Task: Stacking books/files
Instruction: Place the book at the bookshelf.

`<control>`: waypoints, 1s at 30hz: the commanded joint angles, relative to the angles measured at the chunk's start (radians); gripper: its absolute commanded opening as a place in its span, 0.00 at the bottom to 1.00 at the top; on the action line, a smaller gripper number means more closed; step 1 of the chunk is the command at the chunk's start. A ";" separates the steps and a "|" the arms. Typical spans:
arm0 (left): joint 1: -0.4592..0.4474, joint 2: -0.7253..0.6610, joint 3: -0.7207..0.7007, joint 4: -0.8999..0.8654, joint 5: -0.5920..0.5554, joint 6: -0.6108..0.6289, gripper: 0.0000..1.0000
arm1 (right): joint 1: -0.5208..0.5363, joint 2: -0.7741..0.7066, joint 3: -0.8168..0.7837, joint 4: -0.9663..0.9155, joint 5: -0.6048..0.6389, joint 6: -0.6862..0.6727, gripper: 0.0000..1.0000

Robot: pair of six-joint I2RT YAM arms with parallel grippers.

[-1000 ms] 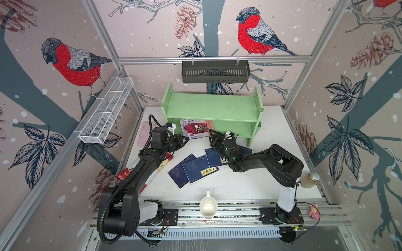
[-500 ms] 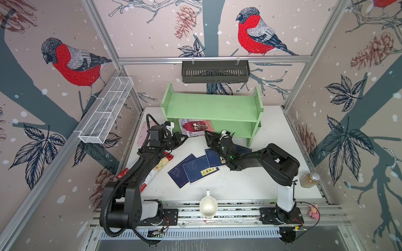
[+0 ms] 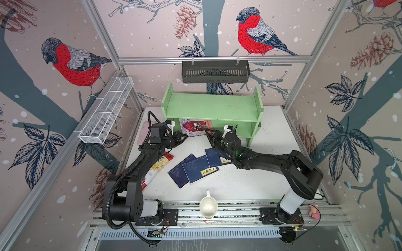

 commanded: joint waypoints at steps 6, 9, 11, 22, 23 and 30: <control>0.004 0.044 0.035 -0.025 -0.040 0.049 0.00 | -0.010 -0.021 0.018 -0.249 -0.059 -0.308 0.31; 0.004 0.049 0.045 -0.038 -0.047 0.063 0.03 | -0.001 -0.050 0.031 -0.296 -0.024 -0.413 0.27; 0.004 0.049 0.048 -0.050 -0.059 0.079 0.06 | 0.001 -0.075 0.037 -0.326 0.006 -0.474 0.26; 0.005 0.035 0.036 -0.064 -0.090 0.091 0.22 | -0.012 -0.146 0.004 -0.362 0.083 -0.741 0.24; 0.005 0.034 0.037 -0.066 -0.092 0.093 0.24 | -0.014 -0.147 -0.003 -0.348 0.080 -0.760 0.24; 0.007 0.027 0.042 -0.067 -0.105 0.094 0.29 | -0.018 -0.146 -0.034 -0.267 0.079 -0.834 0.24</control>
